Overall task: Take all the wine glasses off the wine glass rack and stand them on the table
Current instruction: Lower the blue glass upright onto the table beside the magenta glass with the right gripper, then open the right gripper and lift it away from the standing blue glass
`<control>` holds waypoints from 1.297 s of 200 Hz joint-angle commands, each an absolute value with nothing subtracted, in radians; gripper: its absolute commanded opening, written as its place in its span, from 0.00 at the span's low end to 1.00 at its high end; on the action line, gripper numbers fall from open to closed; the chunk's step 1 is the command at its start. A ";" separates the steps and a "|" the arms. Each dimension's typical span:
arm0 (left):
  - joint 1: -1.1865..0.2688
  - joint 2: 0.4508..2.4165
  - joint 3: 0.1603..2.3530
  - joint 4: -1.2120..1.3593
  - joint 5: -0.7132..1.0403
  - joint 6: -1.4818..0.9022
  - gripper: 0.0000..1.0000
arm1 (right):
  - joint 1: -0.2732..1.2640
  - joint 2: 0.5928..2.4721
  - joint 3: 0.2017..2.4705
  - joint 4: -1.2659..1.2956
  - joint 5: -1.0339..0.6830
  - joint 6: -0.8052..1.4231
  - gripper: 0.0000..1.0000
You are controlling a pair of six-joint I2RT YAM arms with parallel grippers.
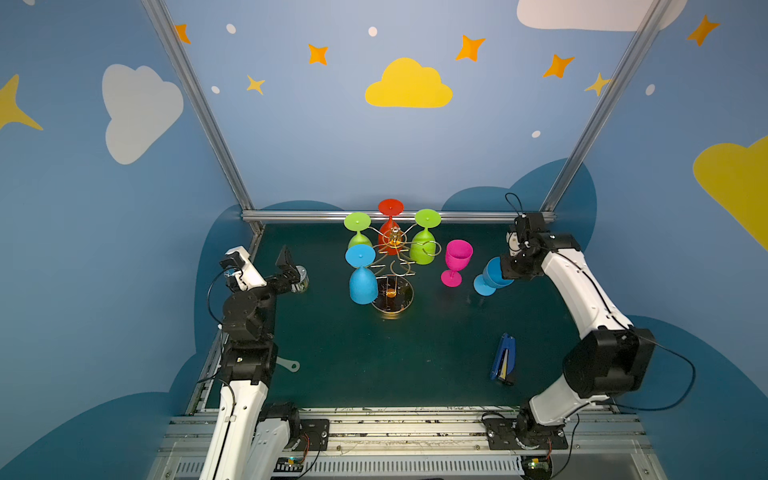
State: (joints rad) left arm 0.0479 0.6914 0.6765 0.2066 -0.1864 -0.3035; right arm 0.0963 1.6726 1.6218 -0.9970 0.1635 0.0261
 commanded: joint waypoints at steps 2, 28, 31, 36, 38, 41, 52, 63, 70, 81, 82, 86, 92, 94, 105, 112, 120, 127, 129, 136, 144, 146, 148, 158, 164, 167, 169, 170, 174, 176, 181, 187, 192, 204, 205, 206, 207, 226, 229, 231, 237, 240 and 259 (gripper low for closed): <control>0.053 0.684 0.670 0.202 -0.180 -0.309 0.99 | 0.073 1.756 1.756 -1.010 0.143 -0.001 0.00; 0.053 0.680 0.668 0.201 -0.182 -0.305 0.99 | 0.070 1.910 1.951 -1.121 0.148 -0.003 0.00; 0.052 0.681 0.669 0.200 -0.182 -0.305 0.99 | 0.070 1.930 1.974 -1.135 0.147 -0.004 0.00; 0.053 0.681 0.667 0.200 -0.184 -0.304 1.00 | 0.070 1.961 2.015 -1.158 0.147 -0.008 0.00; 0.053 0.681 0.667 0.201 -0.183 -0.304 0.99 | 0.070 1.975 2.030 -1.170 0.148 -0.009 0.00; 0.054 0.681 0.666 0.201 -0.182 -0.304 0.99 | 0.070 1.995 2.060 -1.185 0.152 -0.010 0.00; 0.056 0.683 0.667 0.201 -0.178 -0.308 0.99 | 0.070 2.070 2.172 -1.247 0.164 -0.004 0.00; 0.058 0.684 0.667 0.202 -0.173 -0.310 0.99 | 0.068 2.139 2.271 -1.294 0.174 0.000 0.00; 0.058 0.688 0.665 0.203 -0.172 -0.312 0.99 | 0.069 2.175 2.316 -1.310 0.179 0.003 0.00; 0.059 0.690 0.667 0.203 -0.169 -0.312 0.99 | 0.071 2.215 2.361 -1.318 0.176 0.008 0.00; 0.059 0.690 0.666 0.203 -0.170 -0.313 0.99 | 0.070 2.217 2.363 -1.319 0.176 0.009 0.00; 0.060 0.691 0.667 0.203 -0.170 -0.313 0.99 | 0.071 2.228 2.373 -1.317 0.174 0.008 0.00; 0.061 0.691 0.666 0.202 -0.172 -0.313 0.99 | 0.071 2.241 2.385 -1.313 0.171 0.009 0.00; 0.062 0.690 0.667 0.202 -0.171 -0.312 0.99 | 0.072 2.245 2.387 -1.312 0.170 0.009 0.00; 0.064 0.689 0.666 0.201 -0.173 -0.313 0.99 | 0.071 2.267 2.408 -1.306 0.169 0.008 0.00; 0.066 0.690 0.666 0.202 -0.172 -0.313 0.99 | 0.071 2.279 2.421 -1.308 0.169 0.010 0.00; 0.068 0.690 0.665 0.201 -0.172 -0.314 0.99 | 0.072 2.288 2.432 -1.307 0.167 0.011 0.00; 0.069 0.690 0.666 0.202 -0.172 -0.314 0.99 | 0.072 2.294 2.435 -1.302 0.163 0.012 0.00; 0.070 0.689 0.665 0.202 -0.173 -0.314 0.99 | 0.073 2.296 2.433 -1.300 0.161 0.012 0.00; 0.070 0.689 0.666 0.202 -0.172 -0.315 0.99 | 0.074 2.299 2.434 -1.294 0.153 0.013 0.00; 0.071 0.691 0.666 0.202 -0.171 -0.316 0.99 | 0.076 2.304 2.435 -1.292 0.149 0.014 0.00; 0.071 0.690 0.666 0.202 -0.171 -0.315 0.99 | 0.075 2.304 2.434 -1.292 0.149 0.015 0.00; 0.071 0.691 0.665 0.202 -0.172 -0.316 0.99 | 0.076 2.304 2.434 -1.291 0.149 0.016 0.00; 0.071 0.690 0.666 0.201 -0.172 -0.318 0.99 | 0.077 2.306 2.434 -1.290 0.145 0.018 0.04; 0.072 0.691 0.665 0.201 -0.171 -0.319 0.99 | 0.077 2.306 2.434 -1.289 0.139 0.021 0.07; 0.073 0.690 0.666 0.202 -0.170 -0.318 0.99 | 0.077 2.304 2.433 -1.288 0.135 0.023 0.09; 0.072 0.691 0.665 0.202 -0.170 -0.319 0.99 | 0.077 2.304 2.433 -1.288 0.132 0.023 0.10; 0.072 0.691 0.666 0.202 -0.170 -0.319 0.99 | 0.077 2.303 2.434 -1.287 0.130 0.024 0.10; 0.073 0.690 0.666 0.202 -0.170 -0.319 0.99 | 0.078 2.301 2.434 -1.287 0.124 0.024 0.13; 0.073 0.689 0.665 0.202 -0.170 -0.319 1.00 | 0.078 2.300 2.433 -1.286 0.122 0.024 0.14; 0.075 0.690 0.666 0.201 -0.170 -0.319 0.99 | 0.077 2.297 2.434 -1.283 0.118 0.026 0.17; 0.074 0.688 0.665 0.201 -0.170 -0.319 0.99 | 0.076 2.291 2.434 -1.280 0.118 0.028 0.21; 0.074 0.688 0.664 0.202 -0.170 -0.319 1.00 | 0.076 2.287 2.434 -1.276 0.115 0.031 0.24; 0.074 0.688 0.664 0.201 -0.172 -0.319 0.99 | 0.071 2.271 2.432 -1.266 0.094 0.039 0.30; 0.076 0.688 0.664 0.200 -0.172 -0.319 0.99 | 0.071 2.271 2.432 -1.264 0.091 0.040 0.31; 0.075 0.687 0.664 0.200 -0.172 -0.319 0.99 | 0.070 2.268 2.431 -1.264 0.089 0.041 0.31; 0.075 0.687 0.664 0.200 -0.171 -0.319 0.99 | 0.069 2.267 2.431 -1.263 0.088 0.041 0.32; 0.075 0.686 0.663 0.199 -0.174 -0.319 0.99 | 0.057 2.237 2.420 -1.239 0.043 0.058 0.36; 0.075 0.685 0.663 0.198 -0.175 -0.318 0.99 | 0.055 2.233 2.418 -1.234 0.038 0.061 0.37; 0.076 0.684 0.664 0.198 -0.174 -0.318 0.99 | 0.053 2.228 2.417 -1.232 0.033 0.063 0.37; 0.077 0.684 0.663 0.197 -0.176 -0.317 0.99 | 0.048 2.217 2.409 -1.222 0.022 0.068 0.38; 0.077 0.683 0.664 0.197 -0.176 -0.318 0.99 | 0.046 2.211 2.407 -1.218 0.018 0.071 0.39; 0.077 0.682 0.663 0.195 -0.179 -0.317 0.99 | 0.030 2.158 2.369 -1.182 -0.024 0.094 0.41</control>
State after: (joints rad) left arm 0.0719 0.6930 0.6758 0.1982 -0.1761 -0.3183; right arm 0.0544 2.2715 2.4001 -1.2327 0.0513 0.0525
